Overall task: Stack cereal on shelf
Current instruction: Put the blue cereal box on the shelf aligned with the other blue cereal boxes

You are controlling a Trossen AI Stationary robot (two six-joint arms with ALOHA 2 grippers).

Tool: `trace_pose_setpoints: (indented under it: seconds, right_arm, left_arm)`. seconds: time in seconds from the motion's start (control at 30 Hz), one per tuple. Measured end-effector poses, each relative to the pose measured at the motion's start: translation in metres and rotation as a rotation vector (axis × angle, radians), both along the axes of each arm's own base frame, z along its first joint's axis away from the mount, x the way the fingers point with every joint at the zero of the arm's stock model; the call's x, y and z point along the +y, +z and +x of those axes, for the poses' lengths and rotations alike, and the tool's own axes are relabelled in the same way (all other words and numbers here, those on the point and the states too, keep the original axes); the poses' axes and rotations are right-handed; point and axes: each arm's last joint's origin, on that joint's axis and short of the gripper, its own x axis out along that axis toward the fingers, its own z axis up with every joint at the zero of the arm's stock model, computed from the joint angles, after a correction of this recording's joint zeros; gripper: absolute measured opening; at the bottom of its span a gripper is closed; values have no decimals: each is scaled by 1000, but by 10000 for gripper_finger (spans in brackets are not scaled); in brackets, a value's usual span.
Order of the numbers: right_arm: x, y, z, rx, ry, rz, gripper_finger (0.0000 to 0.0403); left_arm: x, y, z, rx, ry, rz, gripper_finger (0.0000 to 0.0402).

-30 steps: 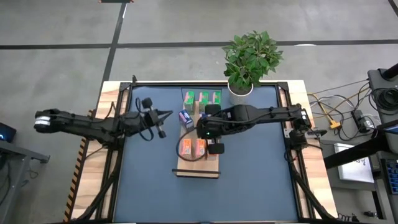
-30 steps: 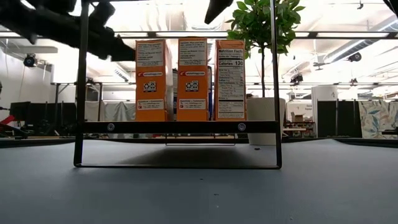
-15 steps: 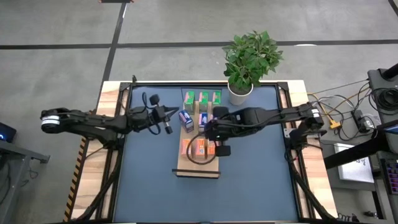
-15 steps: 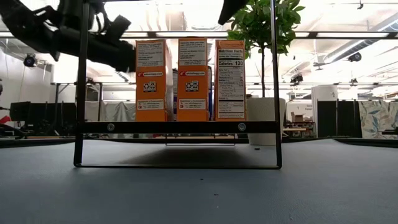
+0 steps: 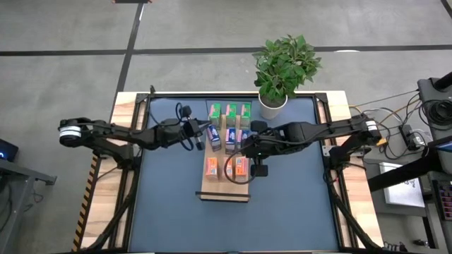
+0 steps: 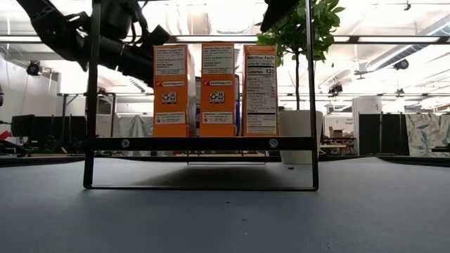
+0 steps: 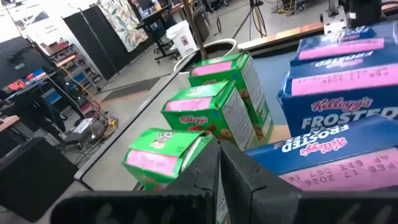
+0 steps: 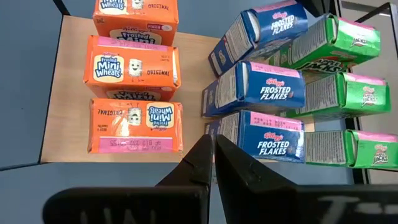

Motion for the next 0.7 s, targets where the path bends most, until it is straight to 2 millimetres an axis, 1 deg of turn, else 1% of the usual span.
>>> trace_pose_setpoints:
  seconds: [0.27,0.4,0.53,0.6,0.7]
  right_arm:
    - [0,-3,0,-4,2,1,9]
    - [0,-3,0,-4,4,0,9]
    - [0,-3,0,-5,3,0,9]
    - [1,-3,0,-5,6,0,9]
    - [1,-4,0,-2,6,-1,9]
  left_arm:
    - [1,4,7,22,-14,31,0]
    - [0,18,6,-3,-20,49,0]
    - [-3,28,6,33,-39,52,0]
    - [-6,33,7,31,-89,44,0]
    - [-10,33,9,51,-190,-9,0]
